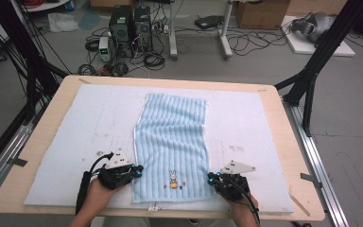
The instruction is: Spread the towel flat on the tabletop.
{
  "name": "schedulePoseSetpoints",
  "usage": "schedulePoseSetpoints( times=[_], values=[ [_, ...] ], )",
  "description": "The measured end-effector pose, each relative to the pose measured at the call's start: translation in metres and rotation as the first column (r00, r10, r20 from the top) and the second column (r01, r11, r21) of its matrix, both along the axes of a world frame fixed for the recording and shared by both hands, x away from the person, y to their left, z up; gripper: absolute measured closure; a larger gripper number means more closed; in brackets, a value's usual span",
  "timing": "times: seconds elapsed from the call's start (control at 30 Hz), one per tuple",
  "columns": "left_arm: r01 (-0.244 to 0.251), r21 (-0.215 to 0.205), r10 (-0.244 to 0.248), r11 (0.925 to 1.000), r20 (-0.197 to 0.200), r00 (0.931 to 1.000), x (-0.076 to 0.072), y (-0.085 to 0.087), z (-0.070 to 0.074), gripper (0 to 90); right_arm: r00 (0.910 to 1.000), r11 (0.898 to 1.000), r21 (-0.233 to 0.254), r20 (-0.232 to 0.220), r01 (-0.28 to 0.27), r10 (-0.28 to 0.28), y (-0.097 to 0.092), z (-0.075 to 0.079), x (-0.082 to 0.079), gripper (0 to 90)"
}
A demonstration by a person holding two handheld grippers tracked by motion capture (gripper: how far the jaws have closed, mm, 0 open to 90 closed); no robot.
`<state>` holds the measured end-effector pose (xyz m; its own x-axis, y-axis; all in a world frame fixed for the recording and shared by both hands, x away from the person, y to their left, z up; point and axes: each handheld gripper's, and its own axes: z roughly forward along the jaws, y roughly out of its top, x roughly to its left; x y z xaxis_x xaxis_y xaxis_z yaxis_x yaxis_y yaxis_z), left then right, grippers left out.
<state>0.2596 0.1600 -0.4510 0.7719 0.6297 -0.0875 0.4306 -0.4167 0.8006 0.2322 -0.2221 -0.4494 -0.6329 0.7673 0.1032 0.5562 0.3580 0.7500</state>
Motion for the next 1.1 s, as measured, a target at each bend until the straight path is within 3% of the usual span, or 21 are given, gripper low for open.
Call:
schedulePoseSetpoints(
  times=[0.17,0.4,0.6,0.63,0.67,0.7,0.77,0.83,0.93,1.1],
  values=[
    [0.036,-0.034,-0.037,0.9988,-0.036,0.9987,-0.008,0.01,0.0,86.4,0.9974,0.997,-0.028,-0.018,-0.071,0.071,0.0,0.004,-0.015,86.1],
    [0.086,-0.053,-0.089,0.9949,-0.052,0.9947,-0.023,0.016,0.003,86.4,0.9959,0.995,-0.043,-0.027,-0.088,0.087,0.002,0.009,-0.033,86.3],
    [0.146,-0.054,-0.15,0.9878,-0.071,0.9862,-0.04,0.023,0.004,85.8,0.9925,0.991,-0.051,-0.03,-0.12,0.118,0.004,0.015,-0.063,86.2],
    [0.142,-0.048,-0.146,0.9886,-0.069,0.987,-0.041,0.023,0.003,81.7,0.9922,0.991,-0.057,-0.032,-0.122,0.121,0.005,0.015,-0.068,85.5],
    [0.123,-0.05,-0.126,0.9912,-0.067,0.9898,-0.041,0.023,0.003,70.1,0.9937,0.992,-0.061,-0.026,-0.111,0.109,0.004,0.016,-0.07,81.6],
    [0.082,-0.058,-0.086,0.9949,-0.069,0.9939,-0.04,0.024,0.004,58.8,0.9948,0.993,-0.058,-0.02,-0.101,0.1,0.004,0.016,-0.07,75.0],
    [0.03,-0.07,-0.033,0.9971,-0.04,0.9986,-0.036,0.027,0.006,49.0,0.9992,0.999,-0.021,-0.006,-0.04,0.04,0.001,0.019,-0.066,60.1],
    [-0.029,-0.099,0.027,0.9947,-0.02,0.9994,-0.029,0.033,0.008,47.6,0.9996,1.0,0.001,0.027,0.012,-0.012,-0.003,0.022,-0.059,56.1],
    [-0.082,-0.134,0.082,0.9876,-0.003,0.9966,-0.016,0.038,0.009,48.0,0.9972,0.999,0.017,0.063,0.04,-0.041,-0.002,0.022,-0.048,56.7],
    [-0.108,-0.149,0.109,0.9829,-0.002,0.9941,0.01,0.037,0.012,51.3,0.998,0.999,0.032,0.063,0.004,-0.006,0.012,0.02,-0.022,56.7]
  ],
)
